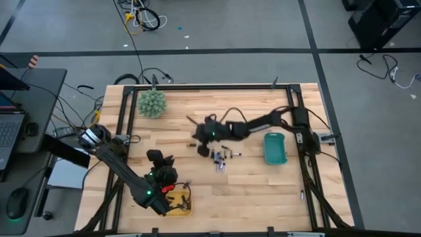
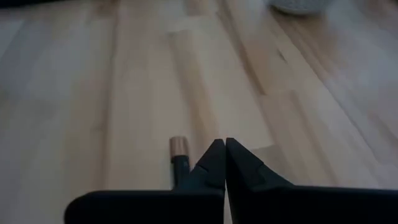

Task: Sort batteries
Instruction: Put the black battery into the yellow bin

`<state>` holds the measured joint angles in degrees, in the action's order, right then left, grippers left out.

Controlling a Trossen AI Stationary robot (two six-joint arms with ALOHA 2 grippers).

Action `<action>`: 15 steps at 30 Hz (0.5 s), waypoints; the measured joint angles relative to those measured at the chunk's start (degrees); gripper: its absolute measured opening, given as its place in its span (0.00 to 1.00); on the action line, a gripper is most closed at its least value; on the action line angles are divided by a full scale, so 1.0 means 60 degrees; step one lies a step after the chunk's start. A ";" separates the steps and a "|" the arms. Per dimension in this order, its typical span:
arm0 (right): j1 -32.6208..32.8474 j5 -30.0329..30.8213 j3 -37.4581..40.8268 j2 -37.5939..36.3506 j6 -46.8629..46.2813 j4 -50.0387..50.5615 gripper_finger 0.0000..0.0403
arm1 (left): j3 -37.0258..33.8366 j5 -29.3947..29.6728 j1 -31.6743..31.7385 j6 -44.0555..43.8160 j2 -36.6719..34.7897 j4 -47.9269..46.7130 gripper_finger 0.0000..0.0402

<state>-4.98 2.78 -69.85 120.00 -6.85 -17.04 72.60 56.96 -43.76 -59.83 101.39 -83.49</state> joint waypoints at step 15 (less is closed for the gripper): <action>-0.0666 -0.0285 -0.0491 0.0457 0.0060 0.0749 0.00 | 0.0022 0.0409 -0.0017 -0.0346 -0.0426 -0.0625 0.19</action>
<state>-8.98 1.08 -72.79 122.74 -6.49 -12.55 72.73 59.41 -43.86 -61.91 98.83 -87.24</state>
